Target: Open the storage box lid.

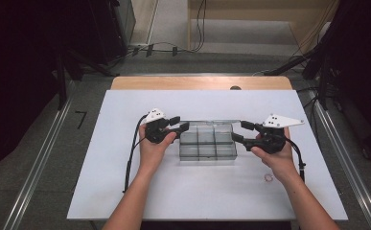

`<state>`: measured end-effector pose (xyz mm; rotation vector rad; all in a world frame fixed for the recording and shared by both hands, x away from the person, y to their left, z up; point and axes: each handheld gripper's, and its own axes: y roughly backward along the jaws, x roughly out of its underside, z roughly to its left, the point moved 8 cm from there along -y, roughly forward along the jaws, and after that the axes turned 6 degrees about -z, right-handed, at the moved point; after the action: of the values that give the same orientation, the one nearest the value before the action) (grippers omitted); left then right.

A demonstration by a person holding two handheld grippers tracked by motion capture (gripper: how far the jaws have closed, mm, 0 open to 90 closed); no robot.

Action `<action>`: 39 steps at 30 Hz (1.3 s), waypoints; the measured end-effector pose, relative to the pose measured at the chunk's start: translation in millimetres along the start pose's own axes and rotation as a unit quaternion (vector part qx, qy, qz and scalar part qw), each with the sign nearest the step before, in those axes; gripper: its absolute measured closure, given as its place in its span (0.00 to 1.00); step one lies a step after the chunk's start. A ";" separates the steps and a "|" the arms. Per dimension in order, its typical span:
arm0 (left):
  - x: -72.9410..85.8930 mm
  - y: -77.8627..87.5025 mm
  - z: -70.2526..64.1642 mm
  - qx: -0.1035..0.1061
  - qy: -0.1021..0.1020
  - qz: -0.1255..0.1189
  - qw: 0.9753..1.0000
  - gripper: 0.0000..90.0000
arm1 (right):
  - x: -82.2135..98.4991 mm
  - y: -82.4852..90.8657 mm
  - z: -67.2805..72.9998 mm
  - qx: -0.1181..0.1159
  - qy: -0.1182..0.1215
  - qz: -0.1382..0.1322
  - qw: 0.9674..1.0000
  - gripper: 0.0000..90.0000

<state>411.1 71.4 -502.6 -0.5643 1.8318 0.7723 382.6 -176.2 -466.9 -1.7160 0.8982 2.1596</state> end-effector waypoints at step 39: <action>-14.6 -23.7 23.6 -0.014 0.018 -0.028 0.999 0.73 | -0.1 -64.8 -64.0 0.063 -0.071 0.026 0.995 0.69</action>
<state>447.6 72.8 -501.2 -0.6484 1.8324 0.7549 468.4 -163.6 -494.8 -1.4760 1.0262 2.1757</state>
